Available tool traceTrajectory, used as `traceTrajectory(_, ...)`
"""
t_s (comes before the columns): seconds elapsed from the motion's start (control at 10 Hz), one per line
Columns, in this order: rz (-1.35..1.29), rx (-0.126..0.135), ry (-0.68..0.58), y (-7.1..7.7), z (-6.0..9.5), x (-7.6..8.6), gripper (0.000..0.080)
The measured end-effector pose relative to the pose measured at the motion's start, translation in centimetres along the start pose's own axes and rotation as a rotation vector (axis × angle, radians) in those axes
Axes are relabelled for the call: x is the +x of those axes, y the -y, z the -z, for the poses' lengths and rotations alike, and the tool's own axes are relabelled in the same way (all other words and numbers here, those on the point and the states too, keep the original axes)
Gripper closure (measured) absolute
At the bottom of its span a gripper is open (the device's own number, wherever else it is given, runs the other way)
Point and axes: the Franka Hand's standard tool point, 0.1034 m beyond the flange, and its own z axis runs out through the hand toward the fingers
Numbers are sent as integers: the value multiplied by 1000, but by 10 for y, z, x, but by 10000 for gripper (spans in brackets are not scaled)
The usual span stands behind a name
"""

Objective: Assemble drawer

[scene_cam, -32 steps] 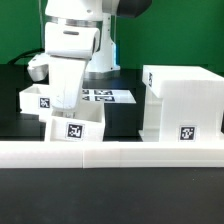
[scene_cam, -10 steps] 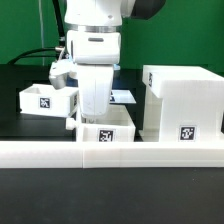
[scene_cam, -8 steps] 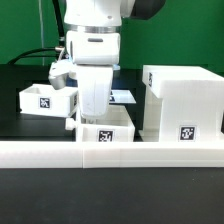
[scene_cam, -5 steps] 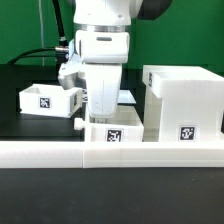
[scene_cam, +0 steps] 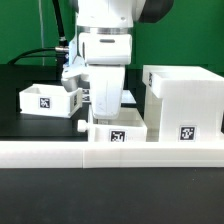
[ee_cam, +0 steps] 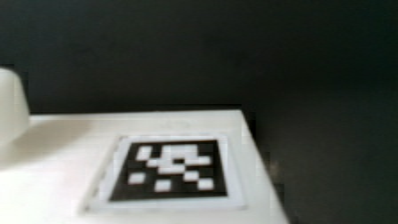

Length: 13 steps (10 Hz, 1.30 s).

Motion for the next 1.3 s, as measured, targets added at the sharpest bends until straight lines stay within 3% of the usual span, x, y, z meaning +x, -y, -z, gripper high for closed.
traceTrajectory(0.1,2,-15,0,0,0,-1,758)
traceTrajectory(0.3,5,-16,2,0,-1,-1,758)
traceTrajectory(0.6,-4,-7,-3,0,0,10,758)
traceTrajectory(1.1,-31,-3,-2,1,-1,9,758)
traceTrajectory(1.3,-24,-2,-2,1,-2,2,758)
